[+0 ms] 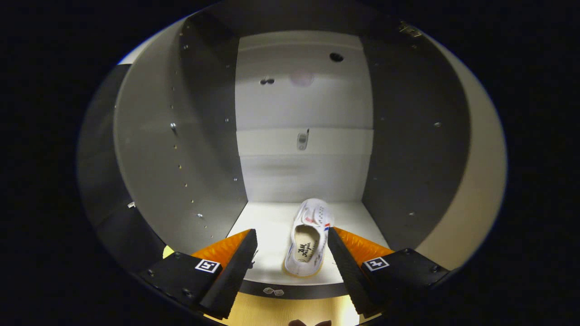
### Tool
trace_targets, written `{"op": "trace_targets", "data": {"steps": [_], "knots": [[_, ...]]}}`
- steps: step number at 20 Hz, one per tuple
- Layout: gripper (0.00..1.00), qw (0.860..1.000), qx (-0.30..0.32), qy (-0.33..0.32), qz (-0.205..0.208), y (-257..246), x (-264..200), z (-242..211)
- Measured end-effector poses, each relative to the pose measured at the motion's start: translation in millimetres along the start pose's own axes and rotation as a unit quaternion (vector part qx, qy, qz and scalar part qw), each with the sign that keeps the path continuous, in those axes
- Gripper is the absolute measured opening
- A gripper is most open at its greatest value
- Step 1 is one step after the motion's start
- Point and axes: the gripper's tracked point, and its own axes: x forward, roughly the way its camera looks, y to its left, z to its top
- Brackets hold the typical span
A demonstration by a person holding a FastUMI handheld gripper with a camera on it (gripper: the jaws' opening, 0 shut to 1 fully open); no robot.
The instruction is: Open the shoe cabinet door, grab the shoes and put them into the shoe cabinet, then close the shoe cabinet door.
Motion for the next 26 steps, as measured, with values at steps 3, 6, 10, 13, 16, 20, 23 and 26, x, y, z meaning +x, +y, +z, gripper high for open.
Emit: {"op": "trace_targets", "data": {"steps": [3,6,10,13,16,20,23,26], "knots": [[0.98,0.999,0.002,-0.047,-0.005,-5,-48,17],[0.98,0.997,-0.003,-0.081,-0.011,-10,-98,26],[0.98,0.993,0.019,-0.117,-0.024,-18,-183,25],[0.98,0.991,0.012,-0.13,-0.03,-30,-248,15],[0.98,0.99,0.008,-0.135,-0.039,-40,-295,1],[0.98,0.988,0.007,-0.131,-0.077,-78,-354,-18],[0.98,0.983,0.008,-0.13,-0.132,-136,-393,-23],[0.97,0.972,0.029,-0.133,-0.193,-195,-413,-22]]}}
